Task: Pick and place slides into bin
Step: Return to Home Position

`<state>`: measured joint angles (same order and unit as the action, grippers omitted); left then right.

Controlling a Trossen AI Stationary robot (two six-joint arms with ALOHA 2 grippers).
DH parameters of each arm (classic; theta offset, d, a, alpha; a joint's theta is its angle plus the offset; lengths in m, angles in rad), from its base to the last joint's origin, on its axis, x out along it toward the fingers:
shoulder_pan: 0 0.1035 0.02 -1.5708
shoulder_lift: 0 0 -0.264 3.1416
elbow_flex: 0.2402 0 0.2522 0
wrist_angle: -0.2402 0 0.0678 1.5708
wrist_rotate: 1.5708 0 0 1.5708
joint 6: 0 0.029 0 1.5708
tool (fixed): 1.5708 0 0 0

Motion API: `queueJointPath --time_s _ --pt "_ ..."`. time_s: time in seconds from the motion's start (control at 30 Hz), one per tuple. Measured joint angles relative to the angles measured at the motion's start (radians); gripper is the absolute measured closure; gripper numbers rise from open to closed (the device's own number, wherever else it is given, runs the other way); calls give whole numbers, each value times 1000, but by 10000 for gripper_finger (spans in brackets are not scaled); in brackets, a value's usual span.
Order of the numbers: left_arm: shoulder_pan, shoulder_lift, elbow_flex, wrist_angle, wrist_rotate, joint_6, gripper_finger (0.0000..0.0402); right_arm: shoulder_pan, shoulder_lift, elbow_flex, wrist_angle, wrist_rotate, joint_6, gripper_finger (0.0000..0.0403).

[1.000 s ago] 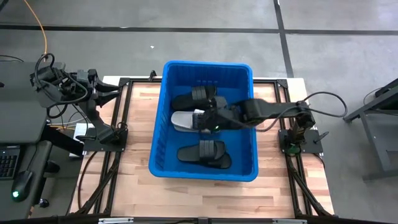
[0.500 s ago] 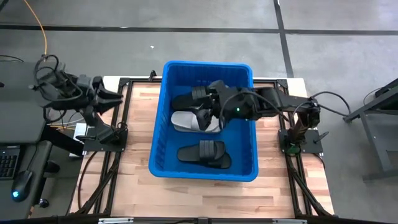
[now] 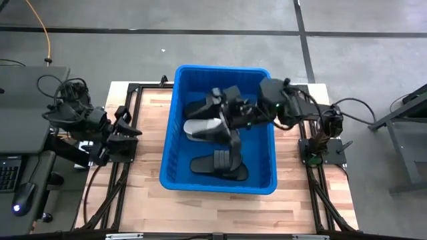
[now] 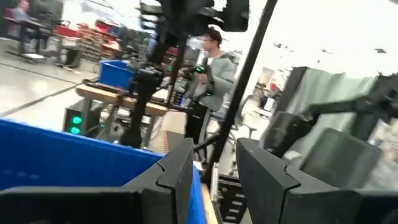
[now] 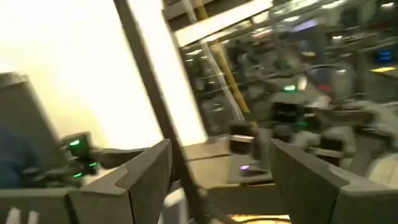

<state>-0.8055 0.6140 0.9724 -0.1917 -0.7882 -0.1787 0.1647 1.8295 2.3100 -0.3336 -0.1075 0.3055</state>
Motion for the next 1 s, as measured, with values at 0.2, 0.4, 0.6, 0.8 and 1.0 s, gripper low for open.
queueJointPath --time_s 0.2,0.4,0.6,0.8,1.0 --pt "0 0 -8 11 -84 21 289 -8 90 -99 10 -86 93 148" --pt "1 -16 -102 117 -67 -39 289 -63 -36 -646 849 -325 322 148" --pt "0 -152 -361 444 12 11 289 -37 -385 -1083 887 -95 279 148" --pt "1 -291 -443 436 -114 67 289 51 -758 -1364 688 289 156 148" --pt "0 -425 -493 366 -101 65 289 141 -1006 -1587 758 449 118 148"
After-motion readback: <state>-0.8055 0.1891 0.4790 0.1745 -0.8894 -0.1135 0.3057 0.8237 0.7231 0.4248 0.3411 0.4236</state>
